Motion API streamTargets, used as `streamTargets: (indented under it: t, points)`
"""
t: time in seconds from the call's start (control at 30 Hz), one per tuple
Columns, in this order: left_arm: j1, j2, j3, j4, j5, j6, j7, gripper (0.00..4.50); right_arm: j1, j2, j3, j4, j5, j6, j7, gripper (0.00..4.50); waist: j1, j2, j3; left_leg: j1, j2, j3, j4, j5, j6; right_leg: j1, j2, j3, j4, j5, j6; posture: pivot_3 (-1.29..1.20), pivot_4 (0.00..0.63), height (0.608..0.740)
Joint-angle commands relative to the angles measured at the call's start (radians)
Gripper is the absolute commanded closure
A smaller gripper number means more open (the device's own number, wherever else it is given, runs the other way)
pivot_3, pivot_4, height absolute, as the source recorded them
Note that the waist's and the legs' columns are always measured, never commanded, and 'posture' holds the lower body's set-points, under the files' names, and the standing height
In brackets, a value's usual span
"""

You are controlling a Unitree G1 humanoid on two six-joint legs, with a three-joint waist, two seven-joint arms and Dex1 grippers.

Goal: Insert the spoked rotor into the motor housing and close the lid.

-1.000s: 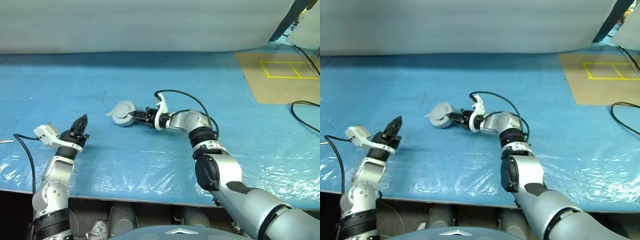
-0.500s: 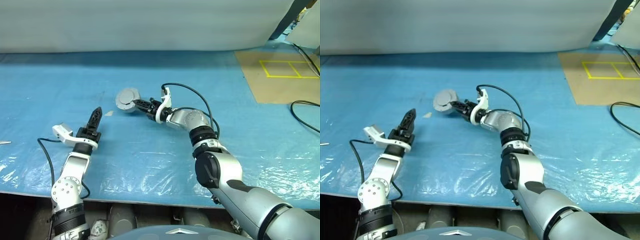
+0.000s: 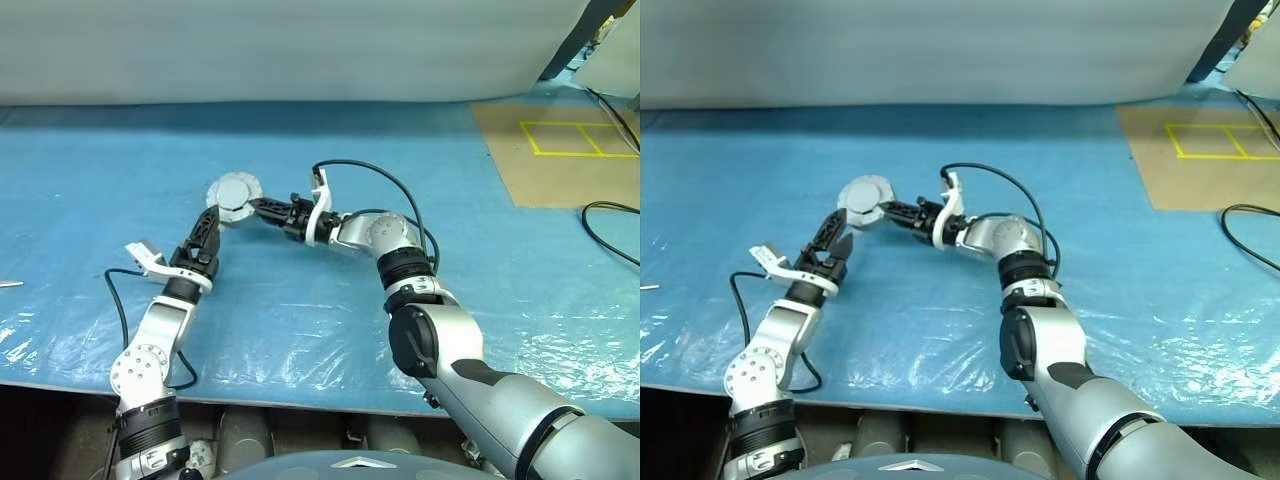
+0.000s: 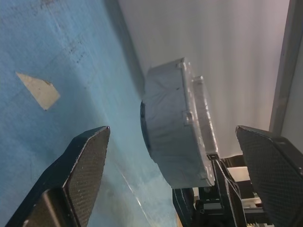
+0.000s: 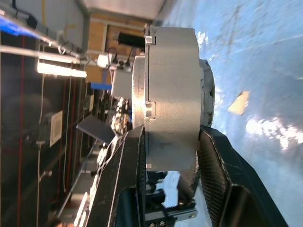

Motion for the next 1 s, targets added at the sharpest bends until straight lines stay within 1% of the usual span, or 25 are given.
streamTargets:
  t: [0.03,0.23,0.33,0.47,0.73,0.93,1.0]
  points:
    - [-0.017,0.0,-0.009,-0.012,-0.031,0.01,-0.013,0.01,0.001,0.072,0.005,-0.07,0.073,0.03,0.053,3.36,0.003,0.0,0.0,0.0,0.0,0.0,0.0,0.0,0.0,0.0,0.0,0.0,0.0,0.0,0.0,0.0,0.15,0.74]
    - [-0.042,-0.007,-0.008,0.009,-0.019,-0.003,-0.022,0.01,0.016,0.081,0.02,-0.101,0.09,0.071,0.056,3.36,0.014,0.0,0.0,0.0,0.0,-0.001,0.002,0.0,0.0,0.0,0.0,0.0,0.001,0.0,0.0,0.0,0.15,0.74]
    - [-0.047,-0.005,-0.015,0.01,-0.037,0.015,-0.05,0.59,0.02,0.079,0.026,-0.102,0.09,0.079,0.059,3.36,0.017,0.0,0.0,0.0,0.0,-0.001,0.002,0.0,0.0,0.0,0.0,0.0,0.001,0.0,0.0,0.0,0.15,0.74]
    - [-0.053,-0.008,-0.021,0.021,-0.034,0.015,-0.06,1.82,0.02,0.068,0.055,-0.101,0.083,0.114,0.082,3.36,0.017,0.0,0.0,-0.001,0.0,-0.002,0.003,0.0,0.0,0.001,0.0,0.0,0.002,0.0,0.001,0.0,0.15,0.74]
    - [-0.055,-0.01,-0.029,0.014,-0.036,0.014,-0.087,1.87,0.017,0.058,0.047,-0.085,0.082,0.104,0.085,3.36,0.017,0.0,0.0,-0.001,0.0,-0.002,0.004,0.0,0.0,0.001,0.0,0.0,0.003,0.001,0.001,0.0,0.15,0.74]
    - [-0.068,-0.019,-0.03,0.044,-0.012,0.0,-0.042,1.87,0.022,0.065,0.052,-0.088,0.075,0.088,0.079,3.36,0.017,0.0,0.0,-0.001,0.0,-0.003,0.005,0.0,0.0,0.001,0.0,0.0,0.004,0.001,0.001,0.0,0.15,0.74]
    - [-0.075,-0.019,-0.029,0.05,-0.006,-0.005,-0.043,1.87,0.022,0.062,0.063,-0.096,0.07,0.081,0.089,2.63,0.017,0.0,0.0,-0.001,0.0,-0.003,0.006,0.0,0.0,0.001,0.0,0.0,0.004,0.001,0.001,0.0,0.15,0.74]
